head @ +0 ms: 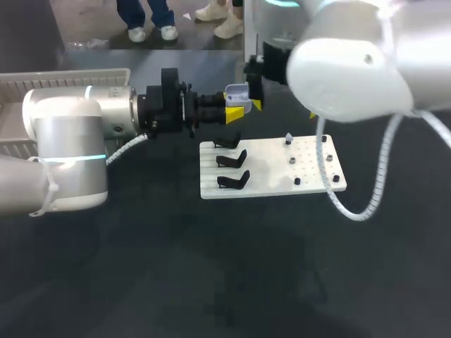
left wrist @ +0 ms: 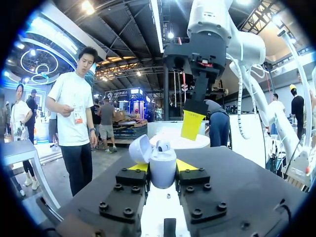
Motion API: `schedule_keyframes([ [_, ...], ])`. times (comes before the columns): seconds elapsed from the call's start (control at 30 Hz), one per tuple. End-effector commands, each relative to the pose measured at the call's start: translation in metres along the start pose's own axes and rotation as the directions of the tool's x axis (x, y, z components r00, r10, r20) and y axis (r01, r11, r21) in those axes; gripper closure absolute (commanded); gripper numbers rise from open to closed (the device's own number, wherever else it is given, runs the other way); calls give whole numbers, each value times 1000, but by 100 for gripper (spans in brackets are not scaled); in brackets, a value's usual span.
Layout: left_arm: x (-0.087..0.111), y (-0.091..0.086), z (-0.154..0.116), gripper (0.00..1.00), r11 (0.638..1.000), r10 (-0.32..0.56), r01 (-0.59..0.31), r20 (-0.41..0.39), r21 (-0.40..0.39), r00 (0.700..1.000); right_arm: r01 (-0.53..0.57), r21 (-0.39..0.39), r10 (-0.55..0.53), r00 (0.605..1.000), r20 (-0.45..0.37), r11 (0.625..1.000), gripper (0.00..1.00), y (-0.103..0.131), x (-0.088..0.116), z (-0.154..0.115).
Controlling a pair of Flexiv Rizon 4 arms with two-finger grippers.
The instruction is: Pick up each earbud case from the left stands, insert the matching earbuds, close the lid, and place the case in the box.
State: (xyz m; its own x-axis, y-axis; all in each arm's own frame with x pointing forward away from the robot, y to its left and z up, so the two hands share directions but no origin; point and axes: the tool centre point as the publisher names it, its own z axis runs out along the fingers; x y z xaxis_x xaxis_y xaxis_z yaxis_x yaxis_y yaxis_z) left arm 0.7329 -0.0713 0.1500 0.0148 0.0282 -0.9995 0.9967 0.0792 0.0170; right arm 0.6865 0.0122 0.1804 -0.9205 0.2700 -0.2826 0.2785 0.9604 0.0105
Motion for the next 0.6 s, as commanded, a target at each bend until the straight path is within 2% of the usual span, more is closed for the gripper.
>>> schedule_keyframes([
  [0.03,1,-1,0,100,1000,4,-4,3,-6,1000,7,-188,22,988,153,982,0,-22,-1,20],
  [0.2,1,-1,0,100,1000,4,-4,3,-6,1000,13,-205,25,983,181,979,0,-22,-5,39],
  [0.6,1,-1,0,100,1000,4,-4,3,-6,1000,6,-153,10,994,106,988,0,-8,-17,91],
])
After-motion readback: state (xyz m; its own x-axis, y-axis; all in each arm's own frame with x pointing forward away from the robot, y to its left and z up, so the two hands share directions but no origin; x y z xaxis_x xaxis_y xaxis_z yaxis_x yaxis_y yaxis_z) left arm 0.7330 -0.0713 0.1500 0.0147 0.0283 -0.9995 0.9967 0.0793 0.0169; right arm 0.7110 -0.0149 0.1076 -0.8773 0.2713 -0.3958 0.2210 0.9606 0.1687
